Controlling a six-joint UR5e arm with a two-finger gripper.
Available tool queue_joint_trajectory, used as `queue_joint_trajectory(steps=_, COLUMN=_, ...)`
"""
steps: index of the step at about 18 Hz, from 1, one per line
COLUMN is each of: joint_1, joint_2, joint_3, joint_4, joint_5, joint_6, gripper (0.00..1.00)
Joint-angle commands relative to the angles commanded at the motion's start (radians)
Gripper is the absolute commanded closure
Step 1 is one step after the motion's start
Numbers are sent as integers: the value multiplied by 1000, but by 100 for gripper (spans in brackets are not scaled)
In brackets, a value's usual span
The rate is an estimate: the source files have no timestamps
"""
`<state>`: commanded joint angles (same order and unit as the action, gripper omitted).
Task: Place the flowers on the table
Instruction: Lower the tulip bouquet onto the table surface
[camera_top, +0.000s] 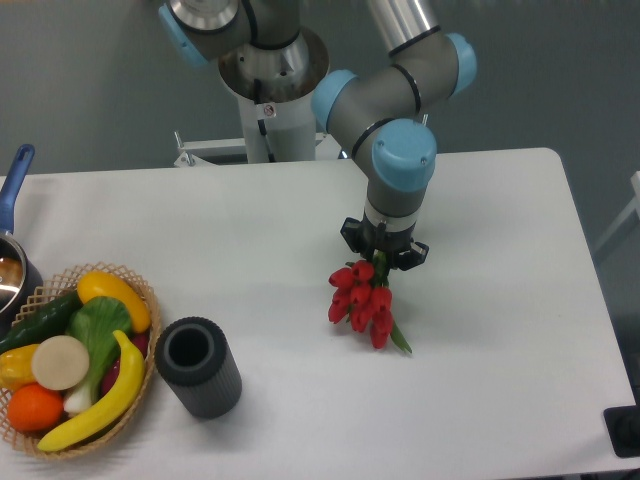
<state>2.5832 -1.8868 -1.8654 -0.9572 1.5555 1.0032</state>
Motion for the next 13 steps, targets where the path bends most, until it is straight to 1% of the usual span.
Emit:
queue_joint_trajectory(steps=2, joint_1=0, joint_2=0, joint_3=26, joint_4=0, joint_5=-3, joint_6=-1, gripper=26)
queue_joint_trajectory(steps=3, joint_1=0, joint_2=0, joint_3=31, joint_4=8, joint_5=-3, joint_6=0, gripper=6)
queue_joint_trajectory(steps=4, joint_1=2, joint_2=2, joint_3=35, joint_4=18, joint_5=-3, joint_6=-3, gripper=0)
queue_joint_trajectory(steps=6, joint_1=6, joint_2=17, joint_3=38, joint_4=32, joint_5=-3, joint_6=-5, gripper=0)
queue_joint_trajectory(steps=10, joint_1=31, joint_2=87, joint_3=51, joint_4=35, joint_5=-3, joint_6=3, gripper=0)
queue_joint_trajectory(steps=12, joint_1=49, joint_2=112, joint_3=87, joint_4=35, joint_5=-5, joint_6=-3, gripper=0)
queue_joint_trajectory(steps=13, joint_1=57, joint_2=118, joint_3=122, joint_4=28, joint_5=-2, joint_6=0, gripper=0)
